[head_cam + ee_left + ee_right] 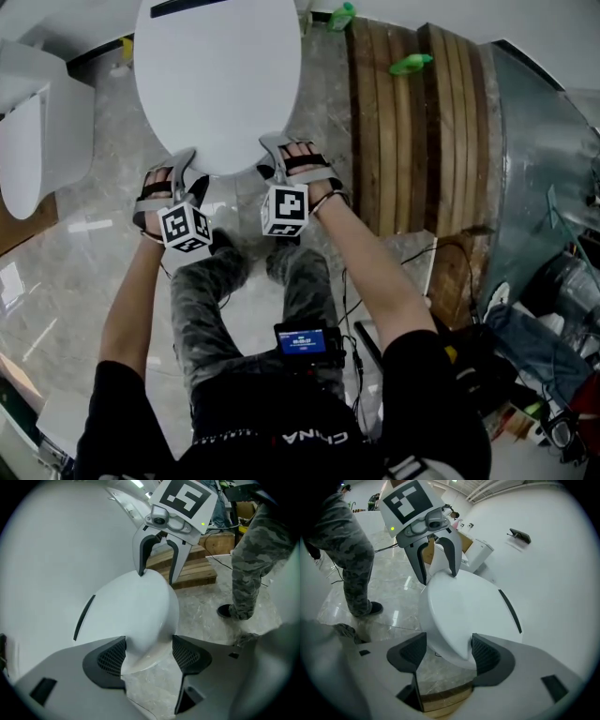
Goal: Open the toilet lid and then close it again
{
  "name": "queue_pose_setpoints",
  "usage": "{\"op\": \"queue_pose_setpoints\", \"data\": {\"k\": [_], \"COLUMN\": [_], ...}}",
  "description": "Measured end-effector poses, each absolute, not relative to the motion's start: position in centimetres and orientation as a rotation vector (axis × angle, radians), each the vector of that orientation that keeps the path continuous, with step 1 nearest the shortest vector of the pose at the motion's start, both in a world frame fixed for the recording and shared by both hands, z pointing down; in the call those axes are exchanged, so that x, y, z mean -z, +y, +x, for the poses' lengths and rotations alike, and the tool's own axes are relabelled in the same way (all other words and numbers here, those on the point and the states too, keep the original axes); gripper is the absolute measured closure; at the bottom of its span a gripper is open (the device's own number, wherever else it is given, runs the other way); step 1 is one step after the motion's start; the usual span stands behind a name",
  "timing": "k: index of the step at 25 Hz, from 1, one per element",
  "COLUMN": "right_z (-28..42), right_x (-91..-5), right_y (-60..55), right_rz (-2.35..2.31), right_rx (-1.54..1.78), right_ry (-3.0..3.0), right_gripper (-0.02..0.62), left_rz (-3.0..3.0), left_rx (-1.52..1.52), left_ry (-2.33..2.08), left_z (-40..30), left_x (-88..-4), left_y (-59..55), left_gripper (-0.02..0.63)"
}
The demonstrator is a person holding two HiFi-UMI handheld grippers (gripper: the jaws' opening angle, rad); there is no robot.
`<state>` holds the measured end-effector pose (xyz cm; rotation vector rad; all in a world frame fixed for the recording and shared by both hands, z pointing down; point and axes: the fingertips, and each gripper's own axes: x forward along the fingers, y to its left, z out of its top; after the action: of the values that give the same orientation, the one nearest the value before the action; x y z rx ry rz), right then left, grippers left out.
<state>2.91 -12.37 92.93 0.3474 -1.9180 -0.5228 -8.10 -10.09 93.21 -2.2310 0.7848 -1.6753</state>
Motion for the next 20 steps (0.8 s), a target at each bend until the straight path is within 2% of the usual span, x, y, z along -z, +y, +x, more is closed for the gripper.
{"op": "queue_pose_setpoints", "data": {"k": [20], "right_z": [2.5], "right_x": [-99.3], "right_y": [-13.7], "right_rz": [0.308], "right_rx": [0.452], "right_ry": [-1.902], "right_gripper": [0.298], "left_rz": [-2.261], "left_rx": [1.779], "left_ry": [0.756], "left_z": [-8.4], "left_x": [-99.2], "left_y": [-11.2], "left_gripper": [0.308]}}
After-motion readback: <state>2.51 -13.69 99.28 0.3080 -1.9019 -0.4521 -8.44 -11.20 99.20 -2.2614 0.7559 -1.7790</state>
